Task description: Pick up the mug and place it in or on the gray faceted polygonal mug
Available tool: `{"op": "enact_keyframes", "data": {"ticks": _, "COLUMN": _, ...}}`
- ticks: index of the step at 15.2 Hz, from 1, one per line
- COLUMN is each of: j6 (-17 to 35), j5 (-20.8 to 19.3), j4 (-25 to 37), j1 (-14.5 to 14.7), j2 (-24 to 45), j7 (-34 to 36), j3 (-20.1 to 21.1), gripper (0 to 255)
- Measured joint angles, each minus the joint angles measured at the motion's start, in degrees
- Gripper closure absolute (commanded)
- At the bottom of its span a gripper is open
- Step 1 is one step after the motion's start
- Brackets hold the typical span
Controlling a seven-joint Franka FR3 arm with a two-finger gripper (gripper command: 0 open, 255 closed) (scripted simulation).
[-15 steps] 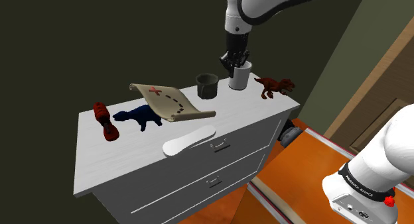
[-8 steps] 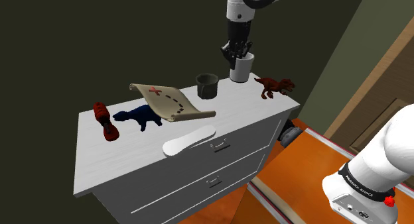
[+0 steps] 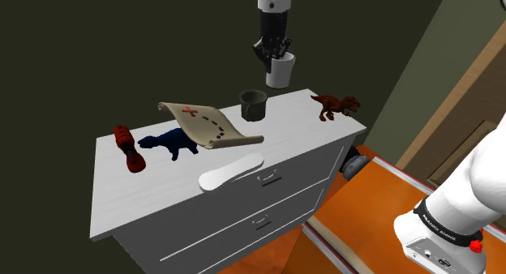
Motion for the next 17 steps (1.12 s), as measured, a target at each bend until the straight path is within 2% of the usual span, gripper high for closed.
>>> {"op": "enact_keyframes", "data": {"ticks": 3, "j6": -4.3, "j5": -1.9, "j4": 12.6, "j1": 1.3, "j2": 8.6, "j7": 0.7, "j3": 0.1, "gripper": 255}}
{"op": "enact_keyframes", "data": {"ticks": 5, "j6": -8.8, "j5": -3.4, "j4": 23.8, "j1": 2.9, "j2": 15.5, "j7": 1.1, "j3": 0.0, "gripper": 255}}
{"op": "enact_keyframes", "data": {"ticks": 6, "j6": -9.5, "j5": -3.7, "j4": 26.2, "j1": 3.3, "j2": 17.1, "j7": 1.2, "j3": -0.1, "gripper": 255}}
{"op": "enact_keyframes", "data": {"ticks": 9, "j6": -8.2, "j5": -3.9, "j4": 25.8, "j1": 3.4, "j2": 18.2, "j7": 1.4, "j3": -0.1, "gripper": 255}}
{"op": "enact_keyframes", "data": {"ticks": 17, "j6": -1.4, "j5": -3.8, "j4": 18.0, "j1": 2.7, "j2": 17.2, "j7": 1.9, "j3": -0.2, "gripper": 255}}
